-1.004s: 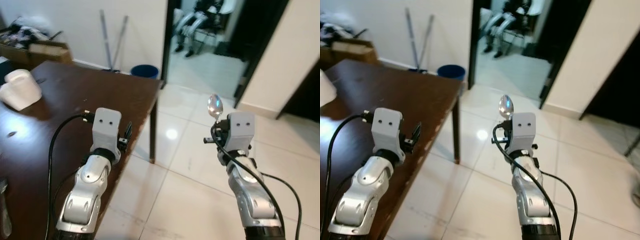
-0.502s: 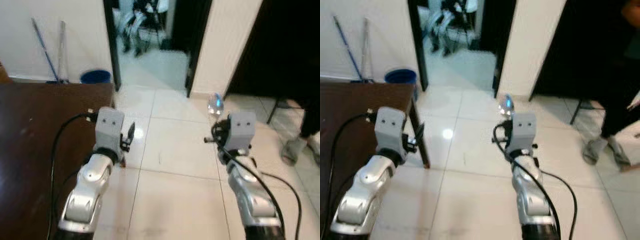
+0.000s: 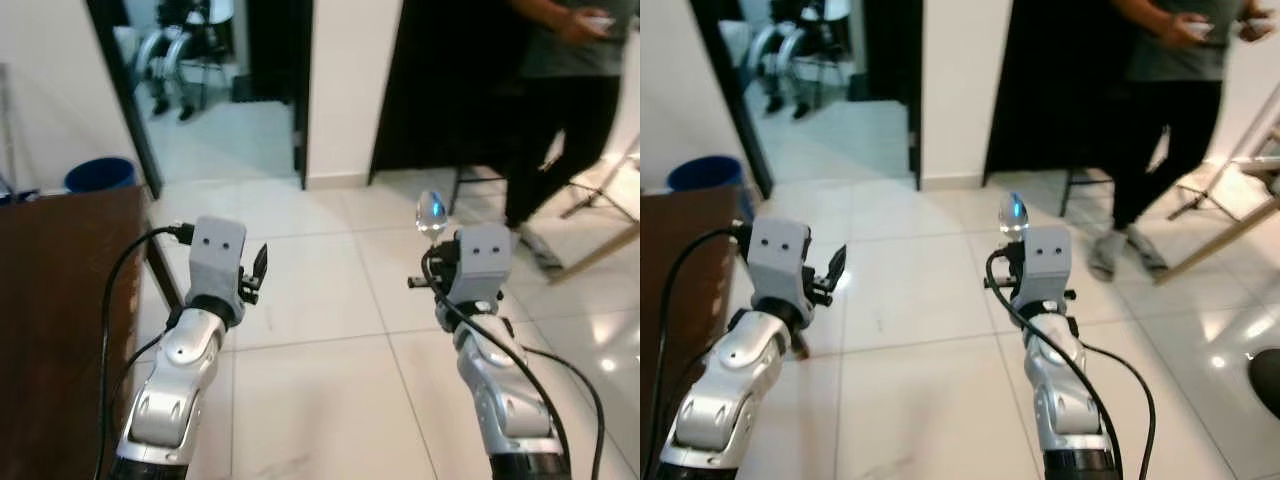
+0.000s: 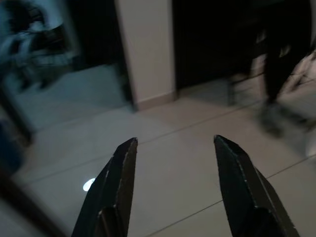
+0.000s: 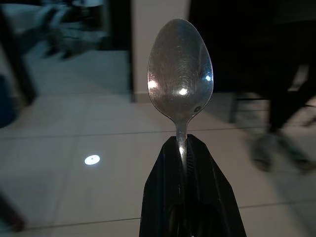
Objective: Setting the table
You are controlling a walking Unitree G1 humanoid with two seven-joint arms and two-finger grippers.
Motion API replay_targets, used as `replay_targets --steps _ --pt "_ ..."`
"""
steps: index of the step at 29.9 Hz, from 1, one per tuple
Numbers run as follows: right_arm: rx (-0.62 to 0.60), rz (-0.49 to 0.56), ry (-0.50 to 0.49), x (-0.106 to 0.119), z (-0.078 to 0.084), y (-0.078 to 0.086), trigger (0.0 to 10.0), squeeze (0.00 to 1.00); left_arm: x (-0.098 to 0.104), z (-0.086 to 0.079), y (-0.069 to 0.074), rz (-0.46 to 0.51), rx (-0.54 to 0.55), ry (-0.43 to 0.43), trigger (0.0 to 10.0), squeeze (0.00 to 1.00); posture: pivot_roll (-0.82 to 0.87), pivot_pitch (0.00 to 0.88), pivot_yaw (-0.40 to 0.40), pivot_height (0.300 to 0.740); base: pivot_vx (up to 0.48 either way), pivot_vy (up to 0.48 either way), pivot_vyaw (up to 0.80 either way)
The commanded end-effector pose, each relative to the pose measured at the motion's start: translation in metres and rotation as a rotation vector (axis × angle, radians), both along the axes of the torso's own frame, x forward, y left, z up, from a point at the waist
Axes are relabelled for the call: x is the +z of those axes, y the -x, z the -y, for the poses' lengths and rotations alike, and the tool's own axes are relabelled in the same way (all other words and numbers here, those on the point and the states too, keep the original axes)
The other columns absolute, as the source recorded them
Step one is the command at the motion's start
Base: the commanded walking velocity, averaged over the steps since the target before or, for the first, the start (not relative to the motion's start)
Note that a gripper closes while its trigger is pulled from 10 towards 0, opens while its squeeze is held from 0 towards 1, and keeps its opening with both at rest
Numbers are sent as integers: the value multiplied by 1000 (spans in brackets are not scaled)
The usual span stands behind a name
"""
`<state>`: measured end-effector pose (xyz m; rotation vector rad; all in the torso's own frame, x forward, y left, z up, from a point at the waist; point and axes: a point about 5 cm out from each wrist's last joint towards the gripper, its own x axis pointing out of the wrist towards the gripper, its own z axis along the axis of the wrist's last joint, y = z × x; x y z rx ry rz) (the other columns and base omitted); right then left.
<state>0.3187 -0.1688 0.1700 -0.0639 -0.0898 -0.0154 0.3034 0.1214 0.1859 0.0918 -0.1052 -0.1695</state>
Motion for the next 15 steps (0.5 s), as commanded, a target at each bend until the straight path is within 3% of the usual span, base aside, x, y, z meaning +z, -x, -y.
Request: replay_targets --steps 1,15 --pt "0 -1 -13 -1 -1 1 10000 0 -7 -4 1 -29 11 -18 10000 0 0 0 71 740 0 0 -788" --pt "4 -1 -14 -1 -1 0 10000 0 -7 -4 0 -31 15 -17 10000 0 4 0 68 740 0 0 -792"
